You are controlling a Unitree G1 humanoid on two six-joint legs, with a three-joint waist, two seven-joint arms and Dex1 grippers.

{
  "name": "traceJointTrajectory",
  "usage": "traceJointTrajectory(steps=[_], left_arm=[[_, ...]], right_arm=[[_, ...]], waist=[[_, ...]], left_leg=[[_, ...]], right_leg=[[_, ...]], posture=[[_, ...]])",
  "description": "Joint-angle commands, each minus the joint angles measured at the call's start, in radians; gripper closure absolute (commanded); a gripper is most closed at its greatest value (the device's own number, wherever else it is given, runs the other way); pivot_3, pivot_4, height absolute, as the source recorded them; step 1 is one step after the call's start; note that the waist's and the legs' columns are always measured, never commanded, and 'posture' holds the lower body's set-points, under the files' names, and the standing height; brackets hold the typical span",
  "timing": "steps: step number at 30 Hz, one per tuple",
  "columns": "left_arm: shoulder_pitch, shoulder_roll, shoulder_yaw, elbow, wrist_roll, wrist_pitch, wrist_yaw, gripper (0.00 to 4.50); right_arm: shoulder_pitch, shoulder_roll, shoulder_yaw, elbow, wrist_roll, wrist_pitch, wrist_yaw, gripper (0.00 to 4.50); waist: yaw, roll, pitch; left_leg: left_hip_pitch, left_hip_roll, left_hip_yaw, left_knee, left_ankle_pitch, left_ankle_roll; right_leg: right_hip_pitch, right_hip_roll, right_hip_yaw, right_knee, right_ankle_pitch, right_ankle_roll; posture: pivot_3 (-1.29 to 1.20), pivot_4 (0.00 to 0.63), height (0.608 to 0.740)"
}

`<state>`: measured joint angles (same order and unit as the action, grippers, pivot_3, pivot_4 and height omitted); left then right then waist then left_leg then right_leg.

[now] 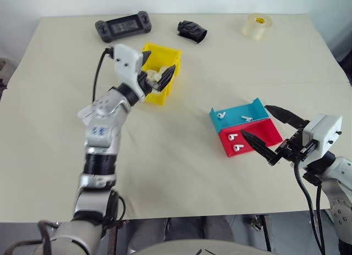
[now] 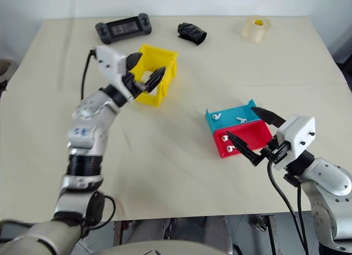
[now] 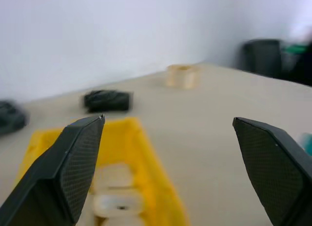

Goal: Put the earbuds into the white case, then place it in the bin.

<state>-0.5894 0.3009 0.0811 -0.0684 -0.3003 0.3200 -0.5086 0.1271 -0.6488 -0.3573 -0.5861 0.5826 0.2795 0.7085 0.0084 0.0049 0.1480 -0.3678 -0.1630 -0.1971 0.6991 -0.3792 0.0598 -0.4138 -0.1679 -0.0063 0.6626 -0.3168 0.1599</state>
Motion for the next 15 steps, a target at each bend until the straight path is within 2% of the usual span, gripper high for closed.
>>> traceJointTrajectory(steps=[1, 4, 8, 12, 15], left_arm=[[0.155, 0.133, 0.068, -0.169, -0.066, -0.020, -0.140, 0.02], [0.296, 0.235, 0.162, -0.193, -0.127, -0.064, -0.247, 0.02], [0.486, 0.368, 0.258, -0.151, -0.195, -0.152, -0.485, 0.02], [0.592, 0.433, 0.311, -0.103, -0.161, -0.237, -0.542, 0.02], [0.584, 0.433, 0.315, -0.084, -0.144, -0.270, -0.508, 0.02]], right_arm=[[-0.017, -0.012, -0.021, 0.043, 0.022, -0.043, 0.064, 0.00], [-0.023, -0.034, -0.039, 0.109, 0.028, -0.067, 0.140, 0.00], [-0.035, -0.075, -0.068, 0.198, 0.034, -0.097, 0.236, 0.00], [-0.052, -0.111, -0.086, 0.272, 0.036, -0.114, 0.308, 0.00], [-0.075, -0.121, -0.085, 0.318, 0.022, -0.137, 0.334, 0.00]], waist=[[-0.010, 0.001, -0.001], [-0.012, 0.001, 0.000], [-0.007, 0.002, 0.000], [0.011, 0.003, 0.000], [0.020, 0.003, 0.001]], left_leg=[[0.000, 0.000, 0.000, 0.000, 0.000, 0.000], [0.002, 0.000, 0.000, -0.002, 0.000, 0.000], [0.003, 0.000, 0.000, -0.002, 0.000, 0.000], [0.008, 0.000, -0.001, -0.003, 0.000, 0.000], [0.010, 0.000, -0.001, -0.004, 0.000, 0.000]], right_leg=[[0.000, 0.000, 0.000, 0.000, 0.000, 0.000], [0.000, 0.001, 0.000, -0.001, 0.000, 0.000], [0.001, 0.002, -0.001, -0.002, 0.000, -0.001], [0.005, 0.002, -0.001, -0.008, 0.002, -0.005], [0.006, 0.002, 0.000, -0.009, 0.002, -0.005]], posture=[[0.00, 0.150, 0.740], [0.00, 0.150, 0.740], [0.00, 0.150, 0.740], [0.00, 0.150, 0.740], [0.00, 0.150, 0.740]])
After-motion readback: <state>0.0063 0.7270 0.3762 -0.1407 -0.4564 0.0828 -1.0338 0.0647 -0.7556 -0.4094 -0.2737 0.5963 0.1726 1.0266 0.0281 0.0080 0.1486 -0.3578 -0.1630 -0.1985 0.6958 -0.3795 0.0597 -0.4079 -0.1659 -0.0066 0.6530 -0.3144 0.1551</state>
